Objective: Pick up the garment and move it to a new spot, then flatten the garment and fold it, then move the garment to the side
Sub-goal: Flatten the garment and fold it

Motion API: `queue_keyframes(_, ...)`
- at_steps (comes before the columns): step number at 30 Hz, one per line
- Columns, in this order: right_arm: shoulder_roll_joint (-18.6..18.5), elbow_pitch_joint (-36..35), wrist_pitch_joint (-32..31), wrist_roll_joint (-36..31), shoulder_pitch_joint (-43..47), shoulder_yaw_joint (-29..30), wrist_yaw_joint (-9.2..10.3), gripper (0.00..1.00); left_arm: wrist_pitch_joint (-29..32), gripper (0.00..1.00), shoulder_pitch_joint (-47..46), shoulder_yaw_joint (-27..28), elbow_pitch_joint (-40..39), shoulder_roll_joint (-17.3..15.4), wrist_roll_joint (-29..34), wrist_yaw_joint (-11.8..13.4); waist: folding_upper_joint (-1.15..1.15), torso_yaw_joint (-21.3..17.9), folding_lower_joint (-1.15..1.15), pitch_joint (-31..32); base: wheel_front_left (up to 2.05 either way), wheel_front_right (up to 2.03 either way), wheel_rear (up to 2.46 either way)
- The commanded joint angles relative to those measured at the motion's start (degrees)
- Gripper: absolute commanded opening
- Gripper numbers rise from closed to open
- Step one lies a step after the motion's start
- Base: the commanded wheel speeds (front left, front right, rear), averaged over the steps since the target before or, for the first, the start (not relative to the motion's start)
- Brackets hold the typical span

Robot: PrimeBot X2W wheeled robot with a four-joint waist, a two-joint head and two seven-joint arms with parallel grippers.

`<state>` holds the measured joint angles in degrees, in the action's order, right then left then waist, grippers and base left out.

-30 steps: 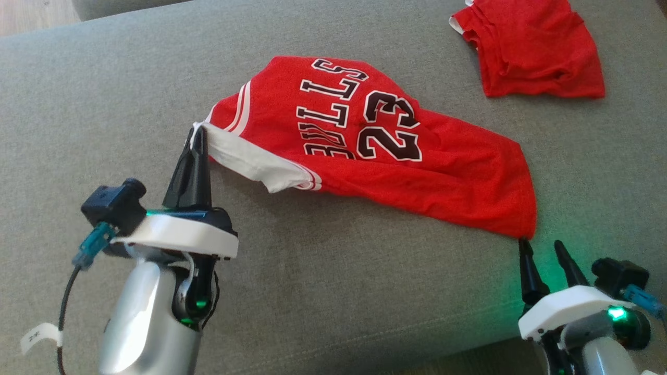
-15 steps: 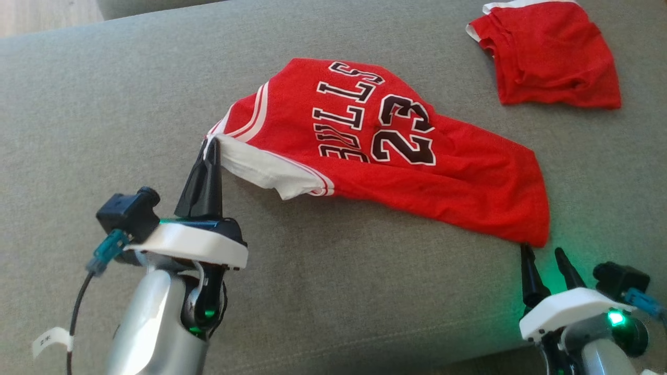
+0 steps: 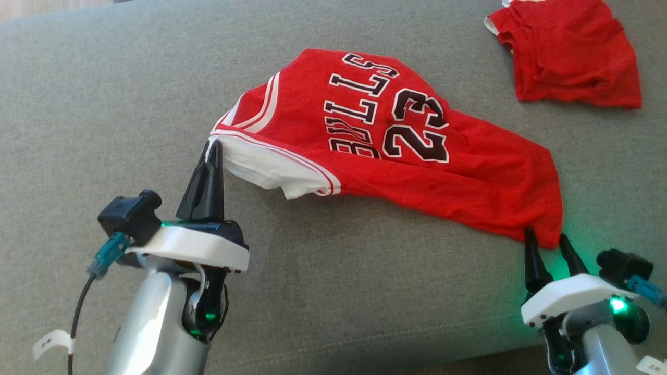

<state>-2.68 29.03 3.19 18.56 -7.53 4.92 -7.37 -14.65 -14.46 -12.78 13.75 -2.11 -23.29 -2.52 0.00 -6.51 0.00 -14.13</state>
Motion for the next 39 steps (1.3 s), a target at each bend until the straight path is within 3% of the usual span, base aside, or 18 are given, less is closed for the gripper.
queue_keyframes(1,-0.99,-0.79,0.08,-0.01,-1.56,-1.12,-0.12,1.00,-0.35,0.00,-2.31,1.40,-2.17,-0.76,0.07,0.34,0.00,0.10,0.00,-0.11,0.00,0.00,0.00)
queue_keyframes(2,-1.13,-0.35,-0.32,0.01,-1.71,-1.17,-0.12,0.33,-0.35,0.00,-2.43,1.40,-2.21,-0.76,0.08,0.36,0.00,0.18,0.00,-0.16,0.00,0.00,0.00)
queue_keyframes(3,-1.29,0.00,-0.63,-0.10,-1.82,-1.38,-0.12,0.00,-0.35,0.00,-2.55,1.38,-2.27,-0.76,0.11,0.37,0.00,0.26,0.00,-0.25,0.00,0.00,0.00)
queue_keyframes(16,-3.10,-2.29,-3.35,-0.99,-1.06,-3.60,-0.12,0.00,-0.35,0.00,-2.37,2.95,-4.07,-0.76,0.37,0.47,0.00,0.91,0.00,2.29,0.00,0.00,0.00)
queue_keyframes(23,-10.54,-14.87,-8.03,-1.23,-2.65,-7.28,-0.12,0.00,-0.35,0.00,-2.72,3.82,-6.81,-0.76,-0.65,-0.38,0.00,1.97,0.00,5.97,0.00,0.00,0.00)
queue_keyframes(29,-16.99,-25.38,-14.07,-0.72,-9.22,-9.02,-0.12,0.00,-0.35,0.00,-6.02,4.77,-10.60,-0.85,-1.17,-1.80,0.00,3.12,0.00,9.60,0.00,0.00,0.00)
queue_keyframes(35,-20.53,-31.06,-17.92,0.77,-18.88,-12.40,-0.12,0.00,2.22,0.00,-11.96,3.67,-17.93,-2.46,-0.58,-2.41,0.00,3.88,0.00,13.02,0.00,0.00,0.00)
queue_keyframes(39,-23.19,-32.91,-20.59,-4.92,-24.09,-11.53,-0.12,0.00,5.61,0.00,-14.77,2.22,-25.73,-2.64,0.60,-1.52,0.00,4.46,0.00,14.54,0.00,0.00,0.00)
